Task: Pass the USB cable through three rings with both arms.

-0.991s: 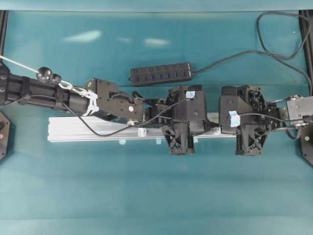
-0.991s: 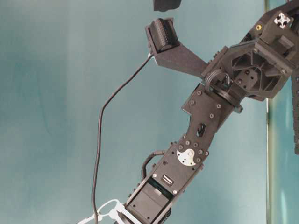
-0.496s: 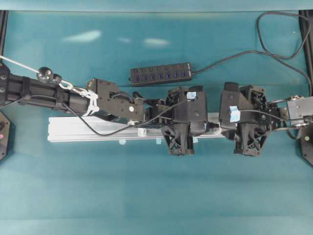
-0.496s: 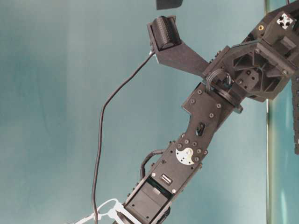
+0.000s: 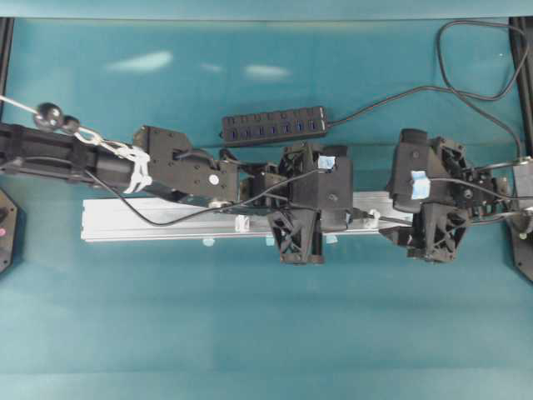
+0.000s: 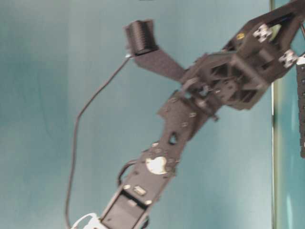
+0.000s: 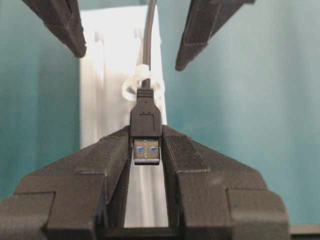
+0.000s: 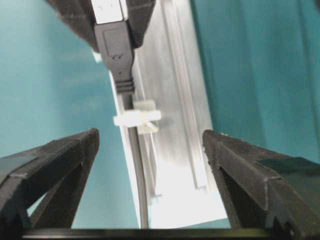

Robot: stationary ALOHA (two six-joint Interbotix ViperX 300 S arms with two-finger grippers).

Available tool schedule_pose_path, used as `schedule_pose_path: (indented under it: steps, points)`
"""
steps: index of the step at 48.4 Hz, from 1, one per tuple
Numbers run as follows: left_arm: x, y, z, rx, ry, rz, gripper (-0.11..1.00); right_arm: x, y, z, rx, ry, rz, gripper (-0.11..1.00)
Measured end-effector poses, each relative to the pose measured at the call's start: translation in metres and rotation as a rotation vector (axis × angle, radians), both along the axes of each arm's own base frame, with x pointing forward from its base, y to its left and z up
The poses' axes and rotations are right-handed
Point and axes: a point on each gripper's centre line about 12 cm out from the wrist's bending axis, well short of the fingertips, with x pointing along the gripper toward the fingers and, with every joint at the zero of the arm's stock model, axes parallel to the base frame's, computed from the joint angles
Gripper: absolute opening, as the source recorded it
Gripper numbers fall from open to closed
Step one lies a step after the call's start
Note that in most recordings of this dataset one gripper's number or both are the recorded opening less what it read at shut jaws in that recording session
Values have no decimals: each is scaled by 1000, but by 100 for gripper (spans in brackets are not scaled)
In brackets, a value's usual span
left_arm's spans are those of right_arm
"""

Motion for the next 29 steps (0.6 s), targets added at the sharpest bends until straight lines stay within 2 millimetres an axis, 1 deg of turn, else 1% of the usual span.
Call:
schedule_pose_path:
  steps: [14,24,29]
  points:
    - [-8,0,19,22,25,-16,21,3,1,4,3,-33,5,80]
    - [-10,1,35,25,-1,-14,21,13,2,9,11,-90,16,79]
    - [-11,2,37,26,-4,-12,21,18,3,10,15,-111,19,79]
